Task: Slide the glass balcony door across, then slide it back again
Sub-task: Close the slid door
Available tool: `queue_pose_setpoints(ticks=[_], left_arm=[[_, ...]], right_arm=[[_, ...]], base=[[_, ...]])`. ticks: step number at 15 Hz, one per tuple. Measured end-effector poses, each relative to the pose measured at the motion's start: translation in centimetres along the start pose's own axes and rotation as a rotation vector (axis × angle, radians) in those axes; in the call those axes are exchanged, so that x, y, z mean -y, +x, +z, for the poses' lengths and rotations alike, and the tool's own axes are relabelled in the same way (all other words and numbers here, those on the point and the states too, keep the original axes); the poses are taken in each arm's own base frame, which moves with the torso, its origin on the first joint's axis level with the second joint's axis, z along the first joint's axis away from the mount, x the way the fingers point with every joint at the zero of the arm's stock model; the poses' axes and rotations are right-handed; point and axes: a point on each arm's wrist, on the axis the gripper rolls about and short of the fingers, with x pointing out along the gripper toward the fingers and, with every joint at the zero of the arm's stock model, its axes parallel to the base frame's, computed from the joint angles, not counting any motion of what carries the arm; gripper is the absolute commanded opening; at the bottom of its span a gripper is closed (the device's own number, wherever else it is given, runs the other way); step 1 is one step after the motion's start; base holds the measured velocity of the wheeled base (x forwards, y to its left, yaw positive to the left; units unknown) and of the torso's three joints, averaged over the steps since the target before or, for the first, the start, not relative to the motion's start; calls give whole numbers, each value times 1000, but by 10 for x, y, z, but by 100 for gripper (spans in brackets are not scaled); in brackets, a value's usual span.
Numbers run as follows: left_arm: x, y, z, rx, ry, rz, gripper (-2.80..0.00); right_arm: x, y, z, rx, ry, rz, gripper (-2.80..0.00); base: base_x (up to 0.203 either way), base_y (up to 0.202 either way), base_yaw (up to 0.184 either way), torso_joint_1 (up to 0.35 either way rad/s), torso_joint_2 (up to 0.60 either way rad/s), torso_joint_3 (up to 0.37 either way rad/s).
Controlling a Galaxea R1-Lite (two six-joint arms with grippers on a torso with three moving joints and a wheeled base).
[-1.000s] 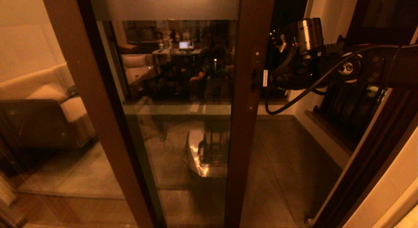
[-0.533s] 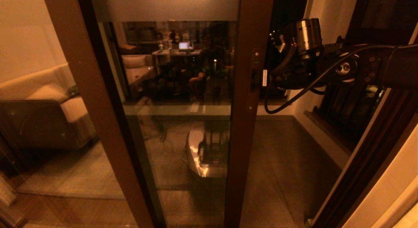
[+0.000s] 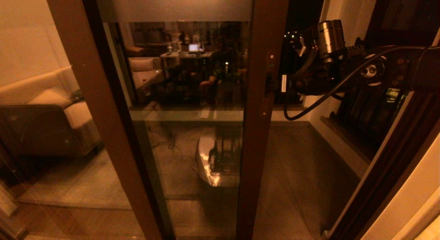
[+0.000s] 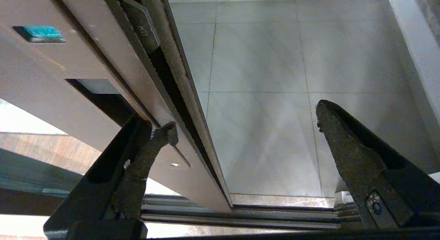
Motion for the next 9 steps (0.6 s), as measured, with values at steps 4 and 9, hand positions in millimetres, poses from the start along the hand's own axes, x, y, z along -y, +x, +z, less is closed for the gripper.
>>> queue_pose_setpoints(ticks=[4,9], left_arm=[[0,0,0,0,0,0,-280],[0,0,0,0,0,0,-280]], right_arm=[[7,1,1,-3,4,-13,0],[13,1,2,-2,8,-25,0]], base=[[0,0,0,0,0,0],[0,0,0,0,0,0]])
